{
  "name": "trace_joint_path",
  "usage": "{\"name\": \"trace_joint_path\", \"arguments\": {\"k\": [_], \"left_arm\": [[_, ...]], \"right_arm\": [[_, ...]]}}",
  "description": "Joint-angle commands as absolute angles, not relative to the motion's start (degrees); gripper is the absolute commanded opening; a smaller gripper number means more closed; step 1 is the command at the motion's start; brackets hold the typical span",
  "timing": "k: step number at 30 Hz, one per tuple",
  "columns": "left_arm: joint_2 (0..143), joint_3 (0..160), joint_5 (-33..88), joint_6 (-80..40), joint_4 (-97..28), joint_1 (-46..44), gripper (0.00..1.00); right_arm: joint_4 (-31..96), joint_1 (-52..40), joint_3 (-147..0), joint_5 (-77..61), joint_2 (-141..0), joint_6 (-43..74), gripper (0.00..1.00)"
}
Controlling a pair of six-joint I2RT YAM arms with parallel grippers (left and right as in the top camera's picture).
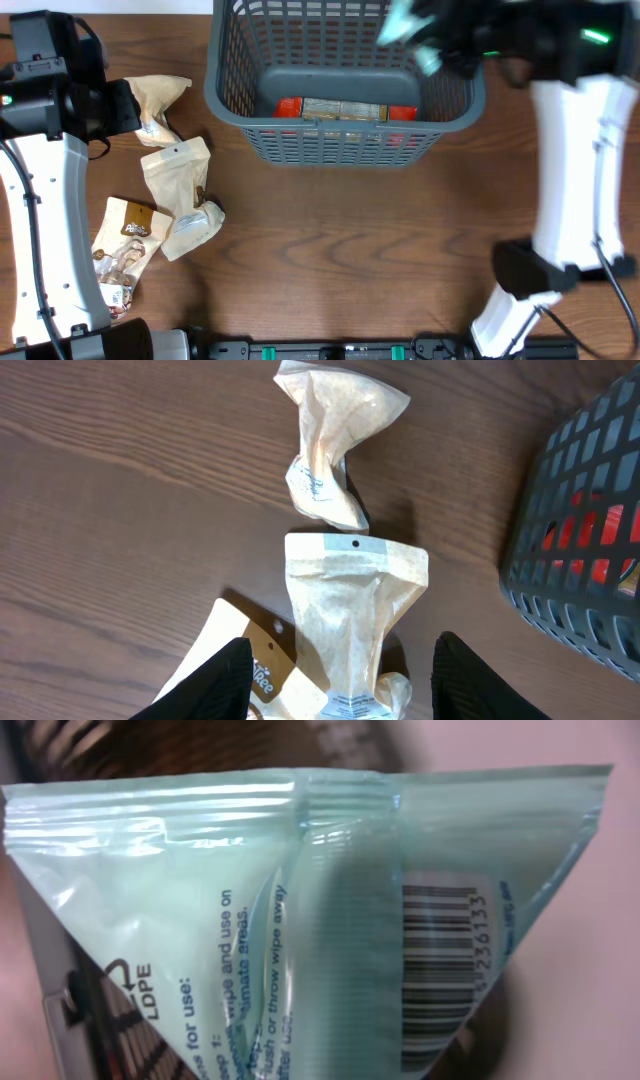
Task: Pack container
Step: 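Carry the wipe packet into the basket and release it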
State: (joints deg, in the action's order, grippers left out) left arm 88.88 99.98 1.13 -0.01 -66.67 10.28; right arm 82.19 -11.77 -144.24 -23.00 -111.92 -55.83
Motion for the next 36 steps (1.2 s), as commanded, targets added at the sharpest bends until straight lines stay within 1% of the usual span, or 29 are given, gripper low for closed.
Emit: {"name": "trace_joint_path", "arguments": {"k": [1, 4, 8, 10, 12, 14, 16, 17, 18, 20, 21, 27, 29, 31, 35, 36], "left_arm": [[89.1, 100.1, 1.1, 0.3, -66.8, 10.2, 0.47], [89.1, 100.1, 1.1, 0.3, -66.8, 10.2, 0.47], [89.1, 100.1, 1.1, 0.3, -66.8, 10.2, 0.47], [89.1, 100.1, 1.1, 0.3, -66.8, 10.2, 0.47], [89.1, 100.1, 1.1, 0.3, -66.8, 10.2, 0.47], [89.1, 100.1, 1.1, 0.3, -66.8, 10.2, 0.47], [89.1, 100.1, 1.1, 0.3, -66.8, 10.2, 0.47], [89.1, 100.1, 1.1, 0.3, -66.8, 10.2, 0.47], [89.1, 100.1, 1.1, 0.3, -66.8, 10.2, 0.47], [89.1, 100.1, 1.1, 0.3, -66.8, 10.2, 0.47], [89.1, 100.1, 1.1, 0.3, -66.8, 10.2, 0.47], [89.1, 100.1, 1.1, 0.3, -66.8, 10.2, 0.47], [89.1, 100.1, 1.1, 0.3, -66.8, 10.2, 0.47], [89.1, 100.1, 1.1, 0.3, -66.8, 10.2, 0.47], [89.1, 100.1, 1.1, 0.3, -66.8, 10.2, 0.47], [89.1, 100.1, 1.1, 0.3, -66.8, 10.2, 0.47]], "right_arm": [[83.7, -16.0, -144.1, -24.8, -115.8, -71.5, 0.01], [83.7, -17.6, -144.1, -24.9, -120.6, -74.7, 0.01], [85.0, -18.2, -144.1, -24.7, -126.7, -74.8, 0.01], [87.0, -18.2, -144.1, -24.6, -129.7, -74.8, 0.02], [89.1, -17.9, -144.1, -24.4, -132.4, -74.7, 0.09], [90.4, -17.6, -144.1, -23.3, -135.0, -73.2, 0.11], [90.2, -17.2, -144.1, -21.3, -136.6, -69.5, 0.18], [90.1, -17.1, -144.1, -20.9, -136.9, -67.8, 0.31], [90.0, -17.1, -144.1, -20.8, -136.9, -66.5, 0.41], [90.0, -16.8, -144.4, -20.8, -136.2, -65.2, 0.89], [90.0, -16.8, -144.6, -20.7, -135.7, -65.2, 0.93], [89.8, -15.6, -144.9, -20.3, -128.8, -65.1, 0.92], [88.9, -14.5, -144.9, -20.2, -125.4, -64.6, 0.9], [85.5, -13.0, -144.9, -17.7, -122.0, -58.1, 0.89], [74.4, -6.7, -144.9, -6.2, -114.6, -34.8, 0.9], [73.2, -5.0, -144.9, -5.3, -113.5, -31.5, 0.9]]}}
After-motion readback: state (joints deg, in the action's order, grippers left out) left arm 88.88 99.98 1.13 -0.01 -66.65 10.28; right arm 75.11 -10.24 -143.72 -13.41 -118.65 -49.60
